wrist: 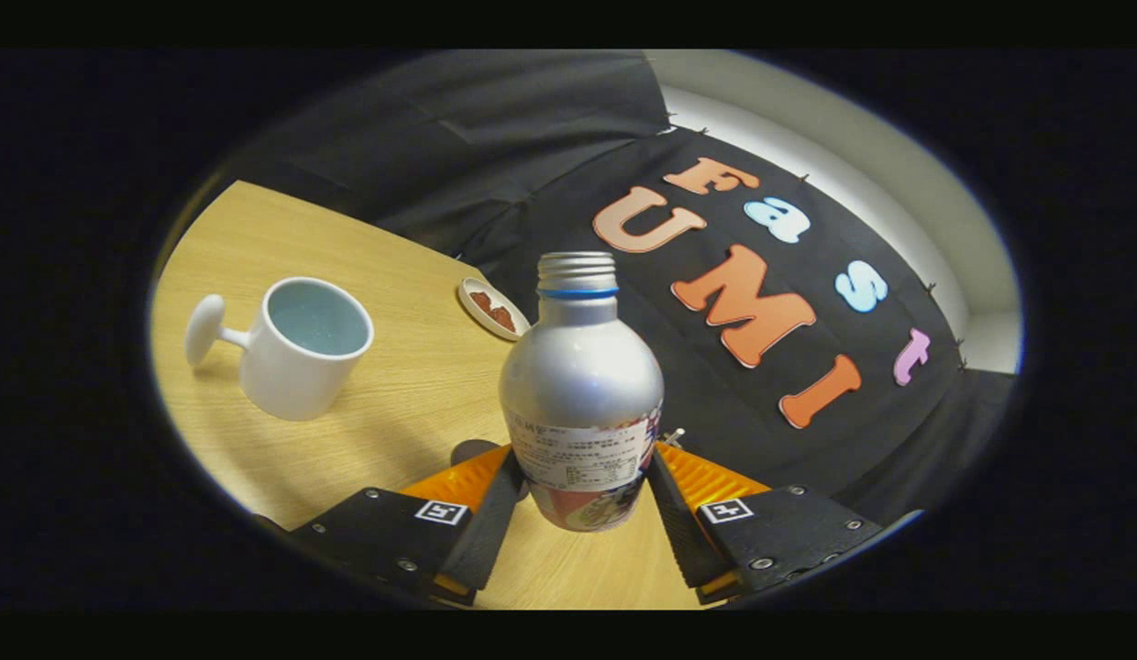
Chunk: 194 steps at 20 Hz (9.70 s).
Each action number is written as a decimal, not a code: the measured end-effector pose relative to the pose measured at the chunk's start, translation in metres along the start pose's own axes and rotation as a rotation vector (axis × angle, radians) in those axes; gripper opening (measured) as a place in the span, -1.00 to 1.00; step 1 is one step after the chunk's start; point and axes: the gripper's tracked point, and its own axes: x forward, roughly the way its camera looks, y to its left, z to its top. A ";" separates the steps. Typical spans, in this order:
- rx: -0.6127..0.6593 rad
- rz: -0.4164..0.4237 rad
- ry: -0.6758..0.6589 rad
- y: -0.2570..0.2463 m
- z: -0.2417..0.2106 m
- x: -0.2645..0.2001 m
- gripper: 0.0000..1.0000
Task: Take the bottle from table, then pour the juice into the cup, finally place the bottle on the coaster
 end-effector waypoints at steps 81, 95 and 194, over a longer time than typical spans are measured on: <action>-0.971 -0.296 -0.376 -0.012 0.075 0.025 0.53; -1.038 -0.332 -0.441 -0.010 0.086 0.021 0.53; 0.852 0.280 0.153 0.053 -0.056 0.082 0.55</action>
